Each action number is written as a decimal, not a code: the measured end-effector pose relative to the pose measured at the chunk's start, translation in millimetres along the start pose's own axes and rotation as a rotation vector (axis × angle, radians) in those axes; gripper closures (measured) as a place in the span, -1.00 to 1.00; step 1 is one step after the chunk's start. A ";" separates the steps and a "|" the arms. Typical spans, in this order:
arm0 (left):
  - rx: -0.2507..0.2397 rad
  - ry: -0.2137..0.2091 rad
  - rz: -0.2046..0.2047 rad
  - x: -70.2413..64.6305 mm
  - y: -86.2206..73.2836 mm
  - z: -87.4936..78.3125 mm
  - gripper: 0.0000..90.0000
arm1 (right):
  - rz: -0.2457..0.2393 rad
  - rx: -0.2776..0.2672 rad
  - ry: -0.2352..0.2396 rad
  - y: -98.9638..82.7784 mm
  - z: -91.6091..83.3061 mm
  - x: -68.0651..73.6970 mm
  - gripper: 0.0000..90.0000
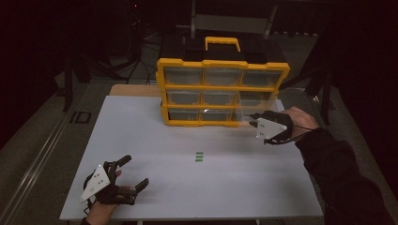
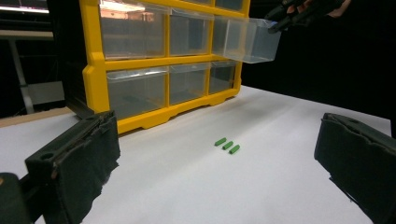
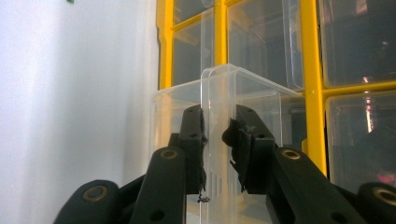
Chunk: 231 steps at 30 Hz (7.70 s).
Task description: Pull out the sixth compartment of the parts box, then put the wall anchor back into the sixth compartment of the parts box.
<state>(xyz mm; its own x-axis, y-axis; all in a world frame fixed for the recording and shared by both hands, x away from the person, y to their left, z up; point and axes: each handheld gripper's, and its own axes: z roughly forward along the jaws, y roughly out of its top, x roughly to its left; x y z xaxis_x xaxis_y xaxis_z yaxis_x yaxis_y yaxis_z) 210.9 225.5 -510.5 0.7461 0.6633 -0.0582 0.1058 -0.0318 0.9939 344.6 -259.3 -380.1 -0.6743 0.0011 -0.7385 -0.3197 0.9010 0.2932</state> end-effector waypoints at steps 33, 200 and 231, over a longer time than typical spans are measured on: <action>0.002 -0.007 0.006 -0.8 0.6 -0.2 -1.00 | 0.652 -0.046 0.146 16.1 -14.4 -23.1 0.15; 0.026 -0.133 0.050 16.0 105.3 36.5 -1.00 | 1.012 -0.510 0.051 -50.4 -12.0 163.5 -0.72; 0.179 -0.245 0.014 7.7 115.3 119.7 -1.00 | 1.007 -0.513 0.054 -47.8 -10.5 163.1 -0.72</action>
<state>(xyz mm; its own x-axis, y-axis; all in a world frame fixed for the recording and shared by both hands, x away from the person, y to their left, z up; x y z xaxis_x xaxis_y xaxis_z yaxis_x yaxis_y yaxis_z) 307.5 137.5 -407.6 0.8824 0.4623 -0.0876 0.1927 -0.1853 0.9636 242.9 -306.7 -508.2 -0.8030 0.5960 -0.0021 0.1581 0.2164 0.9634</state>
